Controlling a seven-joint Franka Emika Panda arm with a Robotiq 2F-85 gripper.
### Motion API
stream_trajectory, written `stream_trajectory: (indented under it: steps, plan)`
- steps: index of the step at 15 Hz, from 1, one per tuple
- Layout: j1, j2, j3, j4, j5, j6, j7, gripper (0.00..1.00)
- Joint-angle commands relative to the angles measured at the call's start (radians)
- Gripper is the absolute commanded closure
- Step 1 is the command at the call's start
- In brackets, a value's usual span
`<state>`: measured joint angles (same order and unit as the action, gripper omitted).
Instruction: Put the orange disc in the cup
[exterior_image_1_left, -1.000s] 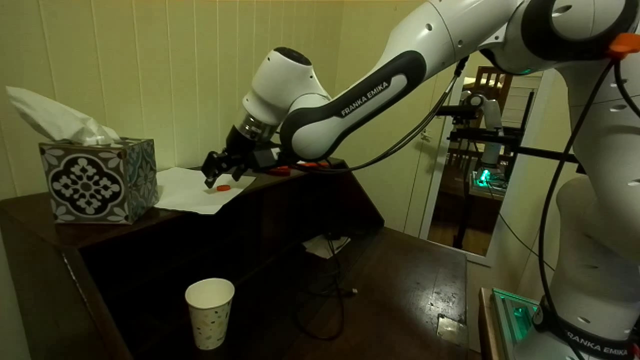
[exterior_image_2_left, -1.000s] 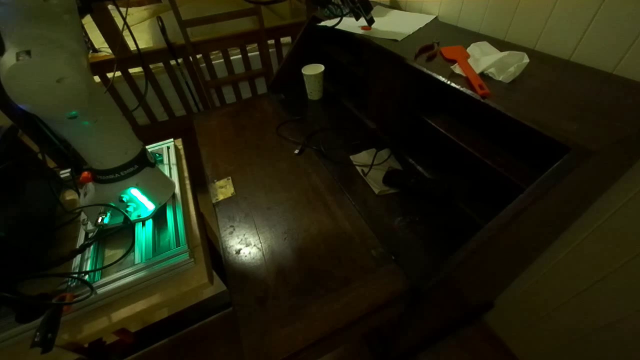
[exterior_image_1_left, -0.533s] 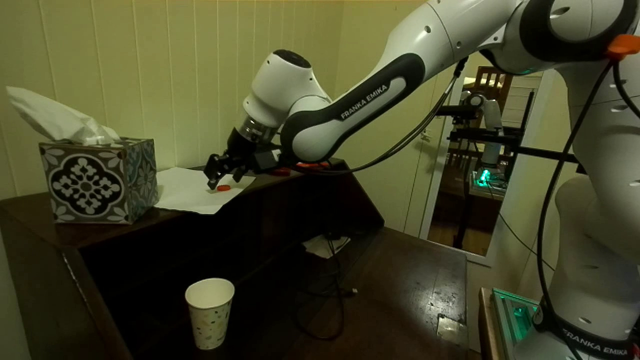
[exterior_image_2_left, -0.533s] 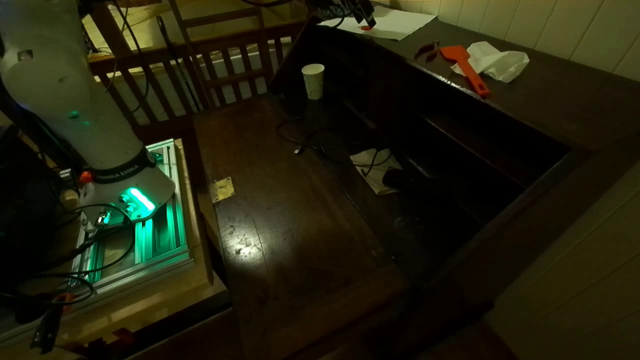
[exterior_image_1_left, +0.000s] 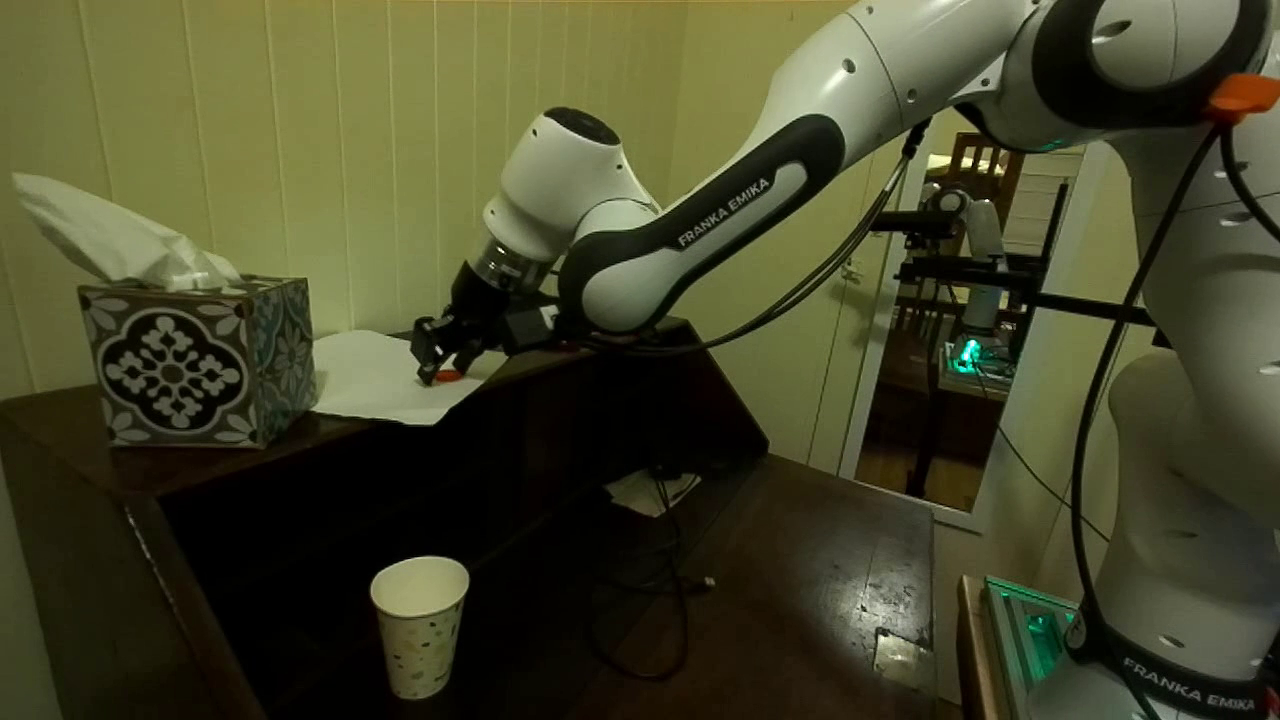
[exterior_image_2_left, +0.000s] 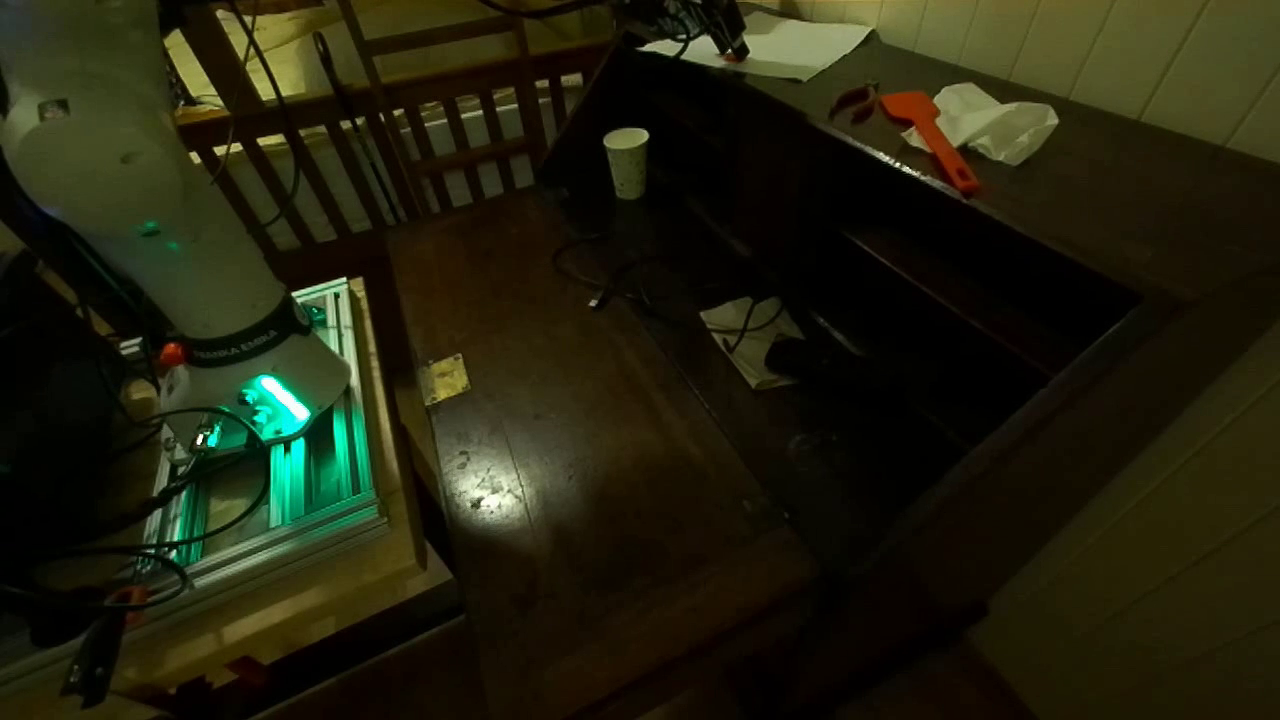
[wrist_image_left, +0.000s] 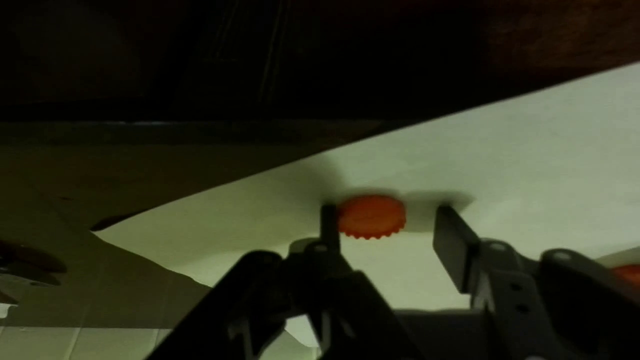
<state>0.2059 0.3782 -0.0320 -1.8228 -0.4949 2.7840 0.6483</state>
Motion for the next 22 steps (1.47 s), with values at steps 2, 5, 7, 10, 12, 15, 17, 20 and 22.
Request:
stream_trajectory:
  steps: [2,5,7,10,12,15,17,20,22]
  plan:
    - [0.025,0.012,-0.030,0.021,-0.032,0.011,0.037,0.85]
    - [0.031,0.001,-0.039,0.016,-0.032,0.011,0.039,0.90]
    - [0.028,-0.017,-0.034,0.004,-0.013,0.016,0.027,0.90]
    - [-0.035,-0.108,0.085,-0.108,0.216,0.070,-0.203,0.90]
    - [-0.106,-0.170,0.206,-0.180,0.338,0.096,-0.360,0.90]
    - [-0.218,-0.254,0.399,-0.280,0.524,0.071,-0.588,0.90]
    - [-0.246,-0.299,0.453,-0.333,0.648,0.056,-0.712,0.90]
    - [-0.259,-0.333,0.481,-0.396,0.756,0.085,-0.820,0.90]
    - [-0.254,-0.327,0.479,-0.424,0.777,0.107,-0.860,0.90]
